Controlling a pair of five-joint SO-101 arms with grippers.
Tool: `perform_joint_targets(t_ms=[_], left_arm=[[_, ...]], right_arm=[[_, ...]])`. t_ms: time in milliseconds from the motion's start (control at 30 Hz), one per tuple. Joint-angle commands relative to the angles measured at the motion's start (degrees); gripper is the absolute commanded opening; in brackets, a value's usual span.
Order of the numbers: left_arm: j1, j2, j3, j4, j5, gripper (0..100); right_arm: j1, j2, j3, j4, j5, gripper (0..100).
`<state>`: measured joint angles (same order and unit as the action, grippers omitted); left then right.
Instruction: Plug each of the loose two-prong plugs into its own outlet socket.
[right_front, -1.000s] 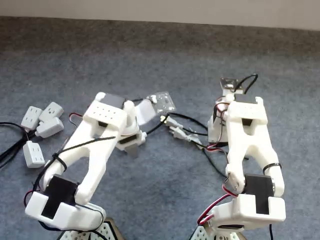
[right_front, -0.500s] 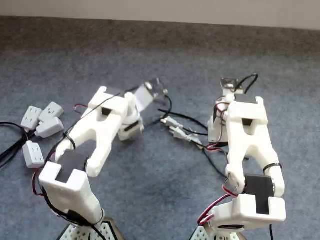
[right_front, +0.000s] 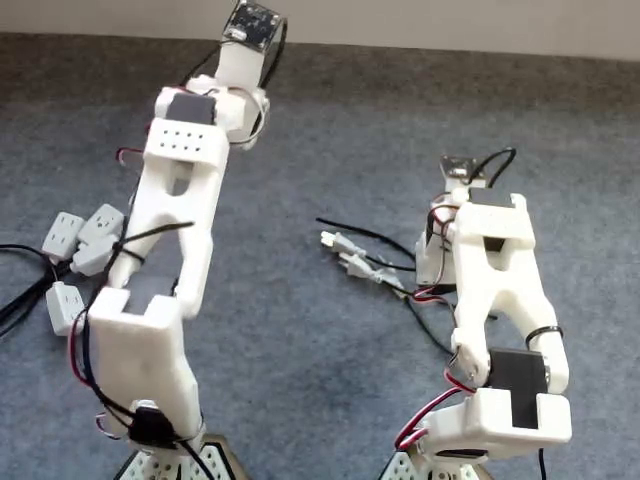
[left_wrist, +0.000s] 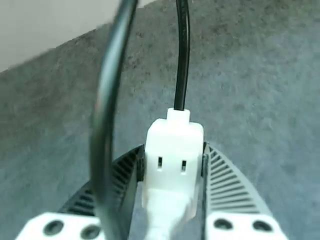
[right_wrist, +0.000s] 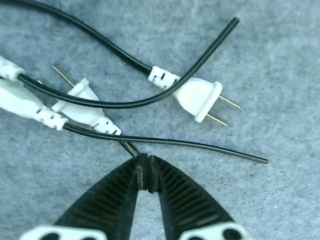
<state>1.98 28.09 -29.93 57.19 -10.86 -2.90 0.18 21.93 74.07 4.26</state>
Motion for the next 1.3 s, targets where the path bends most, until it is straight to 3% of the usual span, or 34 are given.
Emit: perform_joint_targets(t_ms=[0, 167, 300, 600, 800, 900, 1000, 1267], left_arm=[[-1.36, 19.03, -23.43, -2.46, 0.62, 16], [-3.3, 40.31, -49.19, 2.46, 0.7, 24], [-4.53, 46.46, -66.68, 12.31, 0.7, 30], [-13.23, 24.75, -64.84, 18.46, 0.79, 31], [-20.35, 15.25, -64.57, 34.73, -0.53, 31], [-22.73, 14.29, -63.87, 46.15, -6.51, 31], [-28.18, 13.67, -56.04, 45.36, -10.2, 29], [-38.02, 13.67, -32.48, 45.27, -43.52, 28]], right_arm=[[0.57, -0.57, -0.04, -0.57, -0.62, 0.6], [0.57, -0.48, -0.04, -0.57, -0.62, 0.6], [0.48, -0.48, 0.04, -0.92, -0.62, 0.6], [0.4, -0.4, 0.04, -1.36, -0.62, 0.6], [0.31, -0.4, 0.04, -1.36, -0.62, 0.6], [0.31, -0.4, 0.13, -1.36, -0.62, 0.6], [0.31, -0.4, 0.13, -1.36, -0.62, 0.6], [0.31, -0.4, 0.13, -1.36, -0.62, 0.6]])
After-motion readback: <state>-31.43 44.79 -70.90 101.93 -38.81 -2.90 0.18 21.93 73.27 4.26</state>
